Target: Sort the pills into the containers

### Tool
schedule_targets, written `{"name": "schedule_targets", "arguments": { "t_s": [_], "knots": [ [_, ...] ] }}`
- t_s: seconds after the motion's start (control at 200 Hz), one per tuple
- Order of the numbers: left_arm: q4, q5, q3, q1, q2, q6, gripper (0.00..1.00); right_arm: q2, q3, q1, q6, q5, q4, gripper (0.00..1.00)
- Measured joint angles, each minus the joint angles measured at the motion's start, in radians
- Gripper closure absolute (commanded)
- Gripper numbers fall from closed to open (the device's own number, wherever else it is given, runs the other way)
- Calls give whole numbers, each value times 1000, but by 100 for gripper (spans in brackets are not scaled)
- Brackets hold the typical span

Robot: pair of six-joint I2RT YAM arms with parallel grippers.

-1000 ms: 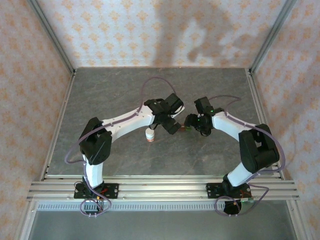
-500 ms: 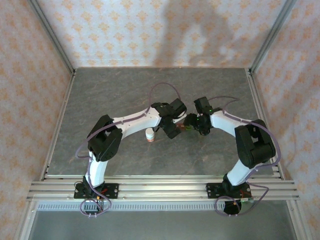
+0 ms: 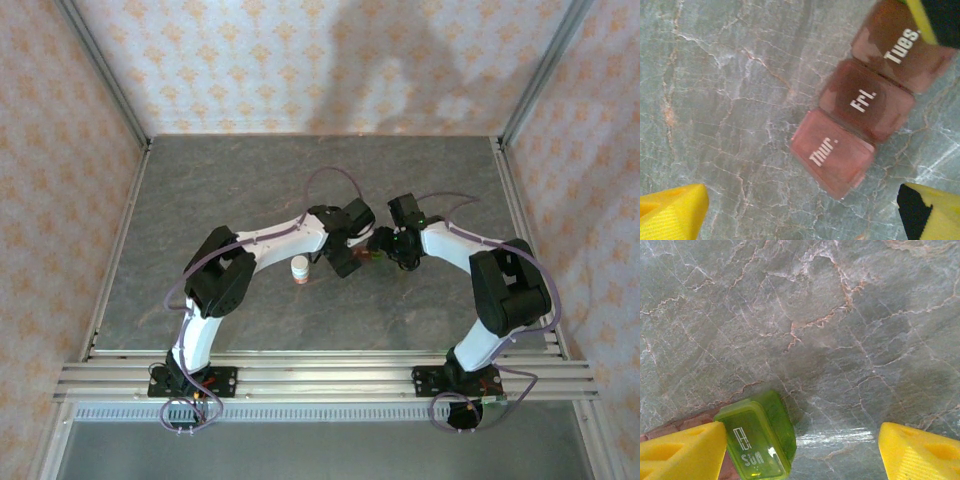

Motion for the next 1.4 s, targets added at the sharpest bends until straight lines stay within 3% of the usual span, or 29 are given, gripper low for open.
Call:
{"name": "schedule_targets", "arguments": {
  "t_s": [1.396],
  "knots": [
    [1, 35, 177, 135, 142, -43, 0, 0, -24, -5, -1, -17, 45, 22]
  ]
}}
